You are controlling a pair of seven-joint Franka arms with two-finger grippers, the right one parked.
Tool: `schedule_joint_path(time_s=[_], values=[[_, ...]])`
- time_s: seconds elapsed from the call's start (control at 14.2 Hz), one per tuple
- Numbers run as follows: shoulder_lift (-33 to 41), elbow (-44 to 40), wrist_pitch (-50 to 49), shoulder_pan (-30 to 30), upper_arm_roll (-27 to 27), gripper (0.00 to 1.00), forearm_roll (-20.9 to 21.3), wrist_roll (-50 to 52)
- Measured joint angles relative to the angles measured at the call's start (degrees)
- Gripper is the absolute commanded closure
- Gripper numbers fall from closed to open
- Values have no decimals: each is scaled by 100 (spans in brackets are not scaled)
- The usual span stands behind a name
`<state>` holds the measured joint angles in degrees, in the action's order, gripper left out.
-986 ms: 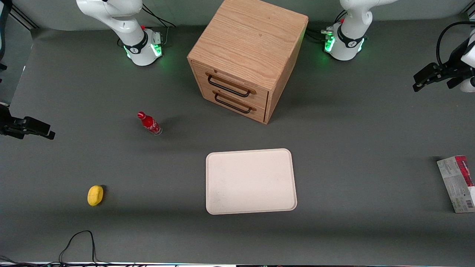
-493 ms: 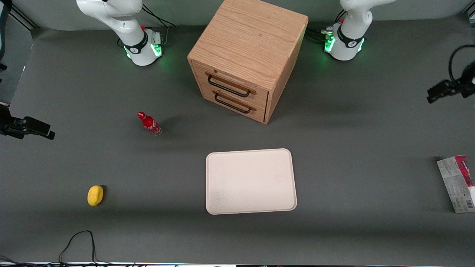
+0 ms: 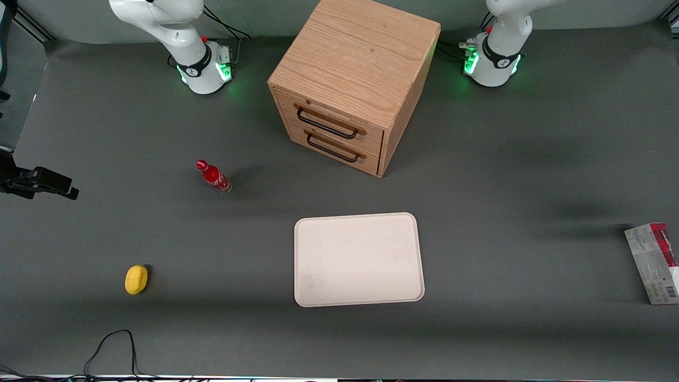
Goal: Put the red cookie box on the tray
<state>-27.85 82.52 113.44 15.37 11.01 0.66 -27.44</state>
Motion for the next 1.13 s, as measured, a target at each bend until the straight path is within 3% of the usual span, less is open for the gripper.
schedule_joint_path(time_s=[0.21, 0.49, 0.63, 0.7, 0.77, 0.85, 1.13], values=[[-981, -293, 656, 270, 142, 0, -753, -548], [-1923, -657, 1422, 352, 113, 8, -1121, -612], [-2161, -701, 1781, 325, 78, 37, -1289, -605], [-2246, -731, 1909, 307, 73, 57, -1319, -588], [-2297, -757, 1974, 292, 70, 85, -1328, -569], [-2325, -796, 1988, 281, 70, 100, -1333, -559], [-2330, -847, 1972, 230, 69, 100, -1334, -551]])
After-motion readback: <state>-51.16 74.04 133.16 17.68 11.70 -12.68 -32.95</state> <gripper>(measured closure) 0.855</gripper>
